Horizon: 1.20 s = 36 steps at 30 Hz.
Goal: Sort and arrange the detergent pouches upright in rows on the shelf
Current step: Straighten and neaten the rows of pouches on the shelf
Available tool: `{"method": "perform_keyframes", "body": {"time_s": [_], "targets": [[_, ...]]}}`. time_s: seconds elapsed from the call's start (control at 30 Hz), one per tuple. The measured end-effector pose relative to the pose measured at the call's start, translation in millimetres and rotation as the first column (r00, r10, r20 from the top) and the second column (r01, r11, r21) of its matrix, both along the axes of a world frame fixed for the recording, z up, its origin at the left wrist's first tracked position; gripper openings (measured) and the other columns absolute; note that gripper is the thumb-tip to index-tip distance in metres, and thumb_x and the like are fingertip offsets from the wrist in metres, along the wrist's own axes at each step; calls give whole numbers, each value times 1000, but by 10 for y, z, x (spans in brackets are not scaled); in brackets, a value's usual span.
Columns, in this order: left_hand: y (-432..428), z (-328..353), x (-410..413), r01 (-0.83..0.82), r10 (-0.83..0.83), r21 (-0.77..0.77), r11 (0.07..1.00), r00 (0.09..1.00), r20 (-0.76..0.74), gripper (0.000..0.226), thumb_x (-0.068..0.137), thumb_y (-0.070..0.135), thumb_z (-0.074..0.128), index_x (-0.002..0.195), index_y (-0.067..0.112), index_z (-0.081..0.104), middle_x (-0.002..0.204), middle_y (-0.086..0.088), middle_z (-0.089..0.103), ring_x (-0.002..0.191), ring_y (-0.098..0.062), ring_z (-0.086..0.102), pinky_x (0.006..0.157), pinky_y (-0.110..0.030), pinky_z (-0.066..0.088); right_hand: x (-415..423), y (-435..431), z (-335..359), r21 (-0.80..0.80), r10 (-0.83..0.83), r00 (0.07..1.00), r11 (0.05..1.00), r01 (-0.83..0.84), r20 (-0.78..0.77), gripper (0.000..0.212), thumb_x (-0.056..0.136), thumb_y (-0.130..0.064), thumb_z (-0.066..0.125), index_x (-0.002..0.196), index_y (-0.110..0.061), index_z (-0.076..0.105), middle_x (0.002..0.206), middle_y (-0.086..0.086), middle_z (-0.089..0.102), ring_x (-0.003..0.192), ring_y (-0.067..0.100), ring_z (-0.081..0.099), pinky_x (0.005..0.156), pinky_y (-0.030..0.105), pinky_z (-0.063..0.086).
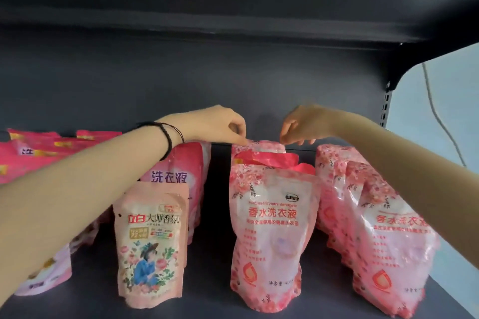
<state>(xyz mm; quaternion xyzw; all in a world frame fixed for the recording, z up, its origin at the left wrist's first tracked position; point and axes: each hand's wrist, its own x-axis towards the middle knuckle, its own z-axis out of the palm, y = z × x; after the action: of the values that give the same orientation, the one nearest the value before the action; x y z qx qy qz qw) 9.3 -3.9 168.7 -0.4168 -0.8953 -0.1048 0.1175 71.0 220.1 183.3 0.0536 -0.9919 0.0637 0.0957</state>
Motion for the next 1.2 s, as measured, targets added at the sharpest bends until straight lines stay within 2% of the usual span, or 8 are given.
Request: {"method": "perform_keyframes", "body": {"time_s": [0.13,0.27,0.4,0.6,0.77,1.0,1.1,1.2], "targets": [[170,-224,-262,45,-60,81,996,981,186,28,80,53,67,97,30,71,93,19,67,90,3,59,76,-15,42,-217,109,-159,-40,-50,986,998,57,157,17,87,-31,69,100,-21,72,88,-8,69,80,7,65,64,20,53],[286,-391,-434,50,-89,132,990,947,310,26,81,38,74,91,13,75,78,5,67,70,-6,54,61,-17,41,-242,150,-248,-21,-98,953,994,109,287,31,85,-32,73,110,-14,70,94,0,73,85,13,69,75,25,56],[315,-439,-481,40,-111,183,982,912,396,29,80,32,75,83,4,73,64,7,59,62,-3,49,58,-17,42,-223,142,-250,-47,-126,948,988,146,292,33,85,-25,73,114,-9,68,75,-10,69,78,11,69,70,22,54],[231,-284,-487,-66,-122,394,917,893,434,15,81,29,74,81,14,74,69,9,65,71,-4,57,62,-16,48,-197,114,-31,-279,-130,974,944,179,187,29,89,-20,68,116,-8,65,79,-6,69,72,8,69,69,22,53],[97,85,-388,-147,-348,739,657,810,472,5,88,17,66,87,12,67,71,7,73,69,-5,68,61,-18,55,-276,40,240,-715,-98,990,699,-3,-100,26,90,-17,66,115,-10,63,100,2,70,84,13,64,96,37,48],[3,510,-192,-259,-457,928,268,814,359,10,92,15,62,96,6,61,88,-6,68,76,-15,68,75,-33,59,-421,-482,513,-938,-34,948,160,-307,-316,9,96,-9,56,91,-14,61,92,4,69,74,17,68,65,35,59],[-123,585,-159,-294,-447,940,171,827,340,9,90,15,64,88,7,60,85,-6,67,74,-16,67,78,-35,59,-445,-699,586,-945,-32,946,79,-319,-322,11,97,-7,54,91,-12,61,91,5,70,73,17,69,71,37,60],[-309,631,-155,-299,-422,941,159,841,339,22,90,16,65,106,3,60,88,-7,67,75,-16,68,78,-36,59,-447,-892,614,-947,-38,947,51,-317,-319,12,97,-7,54,88,-11,61,83,3,69,67,15,68,65,34,60]]}}
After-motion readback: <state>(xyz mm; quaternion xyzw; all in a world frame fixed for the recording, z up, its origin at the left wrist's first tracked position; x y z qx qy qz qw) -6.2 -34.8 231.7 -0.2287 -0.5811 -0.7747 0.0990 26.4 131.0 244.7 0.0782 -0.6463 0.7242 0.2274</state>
